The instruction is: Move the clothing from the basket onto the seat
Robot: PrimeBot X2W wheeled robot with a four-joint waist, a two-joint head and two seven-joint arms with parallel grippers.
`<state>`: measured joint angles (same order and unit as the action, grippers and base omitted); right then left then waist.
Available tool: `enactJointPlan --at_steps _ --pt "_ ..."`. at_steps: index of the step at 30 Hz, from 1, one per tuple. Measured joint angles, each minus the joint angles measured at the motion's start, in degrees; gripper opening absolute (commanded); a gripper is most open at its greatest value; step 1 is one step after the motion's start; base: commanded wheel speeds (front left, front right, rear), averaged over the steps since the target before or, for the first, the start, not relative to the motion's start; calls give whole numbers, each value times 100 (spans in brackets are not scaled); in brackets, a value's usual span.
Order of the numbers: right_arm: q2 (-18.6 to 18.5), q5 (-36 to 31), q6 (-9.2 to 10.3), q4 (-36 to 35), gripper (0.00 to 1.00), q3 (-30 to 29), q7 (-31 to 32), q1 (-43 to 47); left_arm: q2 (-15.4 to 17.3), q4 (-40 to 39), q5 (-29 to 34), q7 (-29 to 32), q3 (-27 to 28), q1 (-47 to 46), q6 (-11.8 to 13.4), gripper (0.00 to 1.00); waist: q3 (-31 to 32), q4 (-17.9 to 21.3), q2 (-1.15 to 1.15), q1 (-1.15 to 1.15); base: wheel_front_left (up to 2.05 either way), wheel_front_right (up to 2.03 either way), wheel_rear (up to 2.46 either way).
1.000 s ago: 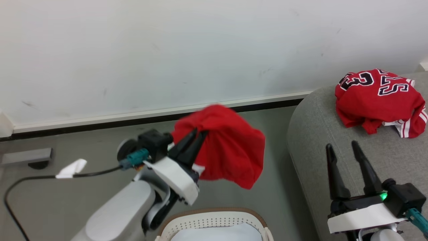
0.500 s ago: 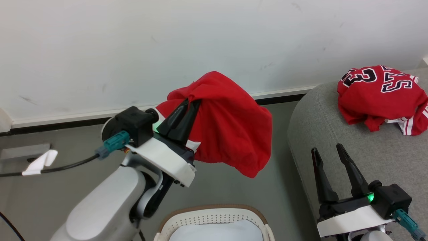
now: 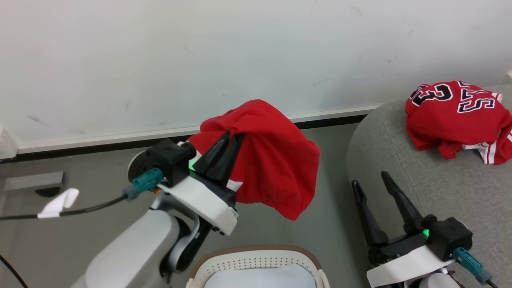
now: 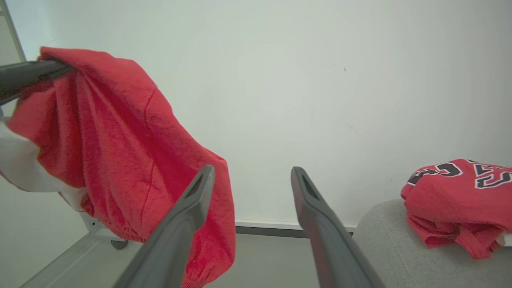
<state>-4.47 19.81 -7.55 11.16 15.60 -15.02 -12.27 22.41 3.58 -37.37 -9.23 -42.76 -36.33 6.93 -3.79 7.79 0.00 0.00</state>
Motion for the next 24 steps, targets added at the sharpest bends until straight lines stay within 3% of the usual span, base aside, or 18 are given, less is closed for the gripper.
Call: enactJointPlan --at_steps 8,24 --pt "-359 175 0 35 100 722 170 -422 -218 143 58 -96 -303 112 -96 0 -13 -154 0 0 0 0 0" --pt "-848 810 0 766 100 2262 1174 -1450 -666 437 89 -196 -745 135 -357 0 88 -808 0 0 0 0 0"
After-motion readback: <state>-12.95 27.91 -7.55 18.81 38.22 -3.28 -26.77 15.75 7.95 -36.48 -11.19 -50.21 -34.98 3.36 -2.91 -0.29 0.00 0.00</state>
